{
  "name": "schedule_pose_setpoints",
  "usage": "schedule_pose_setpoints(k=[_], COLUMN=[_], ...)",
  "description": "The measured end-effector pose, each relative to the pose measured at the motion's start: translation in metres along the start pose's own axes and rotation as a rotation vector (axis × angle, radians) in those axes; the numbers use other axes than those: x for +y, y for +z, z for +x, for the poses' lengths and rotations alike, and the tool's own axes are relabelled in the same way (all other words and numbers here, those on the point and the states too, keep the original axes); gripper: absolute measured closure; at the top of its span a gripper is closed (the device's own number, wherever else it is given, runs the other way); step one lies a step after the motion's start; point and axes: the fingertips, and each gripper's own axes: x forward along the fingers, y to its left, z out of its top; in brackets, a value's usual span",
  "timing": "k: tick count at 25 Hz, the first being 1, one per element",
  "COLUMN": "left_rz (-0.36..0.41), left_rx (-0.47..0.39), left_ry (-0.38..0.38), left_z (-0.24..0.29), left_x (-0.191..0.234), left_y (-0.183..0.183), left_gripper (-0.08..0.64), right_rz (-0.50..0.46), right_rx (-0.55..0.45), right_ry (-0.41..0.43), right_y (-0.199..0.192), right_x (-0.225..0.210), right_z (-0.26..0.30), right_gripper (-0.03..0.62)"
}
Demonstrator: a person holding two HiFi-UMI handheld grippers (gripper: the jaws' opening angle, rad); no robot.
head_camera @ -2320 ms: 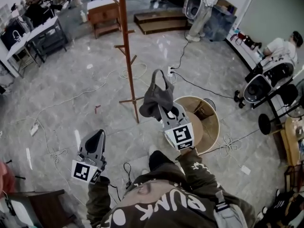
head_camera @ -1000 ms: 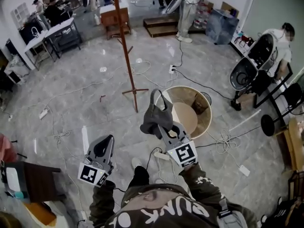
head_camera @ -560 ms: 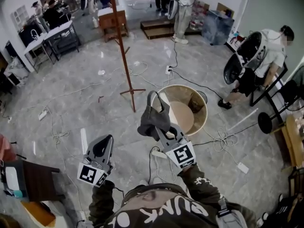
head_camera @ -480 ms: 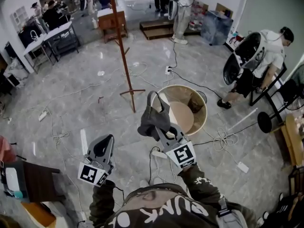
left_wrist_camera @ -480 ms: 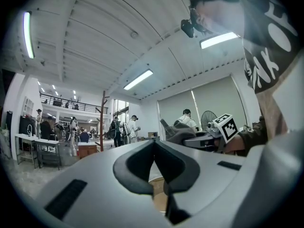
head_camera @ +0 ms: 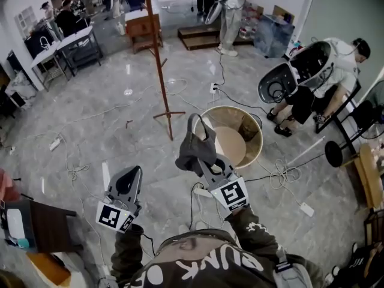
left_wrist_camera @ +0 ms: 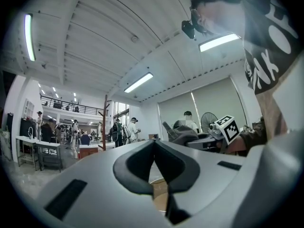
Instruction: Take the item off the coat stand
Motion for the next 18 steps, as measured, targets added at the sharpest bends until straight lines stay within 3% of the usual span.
schedule_pose_setpoints(k=[18], left_rz=[0.003], left_rx=[0.008], left_ry=[0.002], left_z=[-0.0071], left_x=[-0.0017], left_y=[0.0018], left_gripper=[0.557], right_rz=[-0.004], right_rx=[-0.01], right_ry=[-0.013], right_y=[0.0058], right_x=[-0.0006], right_z=[-0.0014], right_gripper=[0.565])
